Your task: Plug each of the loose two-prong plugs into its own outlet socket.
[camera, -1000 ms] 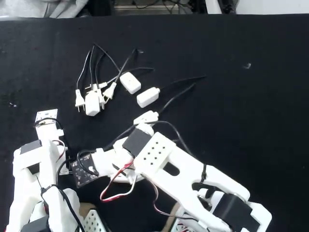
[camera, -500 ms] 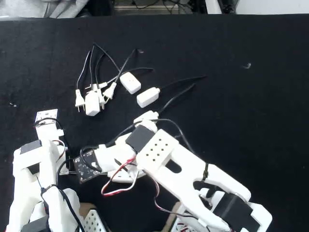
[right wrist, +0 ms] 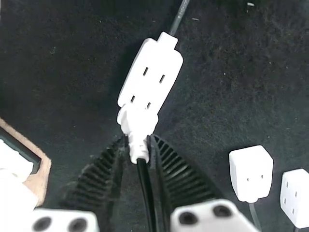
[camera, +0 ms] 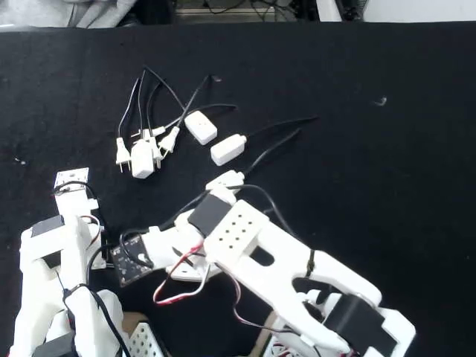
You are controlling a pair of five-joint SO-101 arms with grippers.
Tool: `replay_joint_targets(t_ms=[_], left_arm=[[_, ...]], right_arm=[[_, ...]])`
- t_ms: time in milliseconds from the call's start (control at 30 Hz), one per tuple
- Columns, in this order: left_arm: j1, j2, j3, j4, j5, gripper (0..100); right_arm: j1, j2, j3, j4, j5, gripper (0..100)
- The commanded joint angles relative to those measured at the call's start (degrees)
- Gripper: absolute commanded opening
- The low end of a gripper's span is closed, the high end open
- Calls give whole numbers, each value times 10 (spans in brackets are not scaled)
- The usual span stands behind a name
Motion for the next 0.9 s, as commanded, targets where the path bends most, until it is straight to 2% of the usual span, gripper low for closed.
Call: replay_joint_targets(t_ms=[0,533,700,867], left_arm=[[5,1,10,-13,4,30],[5,2,10,-13,4,30],[5,2,10,-13,3,30],[5,2,11,-13,3,30]], right_arm=[[-7,23,-12,-8,-9,11],[-8,39,-39,-9,-29,11],[-42,38,-38,-8,-56,11],[-46,39,-35,-18,-60,11]])
